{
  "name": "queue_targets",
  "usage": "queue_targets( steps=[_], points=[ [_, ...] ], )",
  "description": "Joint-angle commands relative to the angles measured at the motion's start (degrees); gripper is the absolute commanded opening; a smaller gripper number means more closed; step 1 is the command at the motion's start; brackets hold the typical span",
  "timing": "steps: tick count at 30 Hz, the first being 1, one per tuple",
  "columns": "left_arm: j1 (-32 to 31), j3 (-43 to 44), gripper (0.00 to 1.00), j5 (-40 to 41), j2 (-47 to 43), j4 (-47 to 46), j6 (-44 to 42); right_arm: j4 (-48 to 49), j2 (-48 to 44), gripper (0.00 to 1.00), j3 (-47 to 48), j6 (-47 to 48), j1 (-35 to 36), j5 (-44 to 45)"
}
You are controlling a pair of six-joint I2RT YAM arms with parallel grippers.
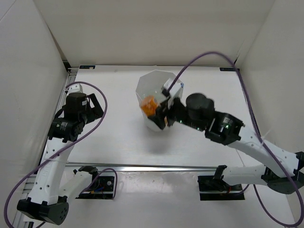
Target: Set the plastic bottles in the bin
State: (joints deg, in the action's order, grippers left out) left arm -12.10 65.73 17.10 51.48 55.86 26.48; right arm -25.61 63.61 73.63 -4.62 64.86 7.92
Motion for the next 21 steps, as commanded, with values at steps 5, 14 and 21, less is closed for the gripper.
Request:
queue_targets(
  steps=[5,14,21],
  points=[
    [0.3,0.9,1.00,-1.6,2.6,-3.6,0.5,-0.1,17.1,0.00,22.5,7.5,-13.1,4.4],
    [0.3,2.4,1.00,-2.7,3.1,-3.6,0.0,-8.0,29.3,0.65,36.2,2.3,-23.9,-15.0],
    [0.8,-0.1,1.00,-3.2,2.0,-4.2,0.5,-12.1,21.5,1.00,30.8,-3.1,-25.2,-8.6]
  ],
)
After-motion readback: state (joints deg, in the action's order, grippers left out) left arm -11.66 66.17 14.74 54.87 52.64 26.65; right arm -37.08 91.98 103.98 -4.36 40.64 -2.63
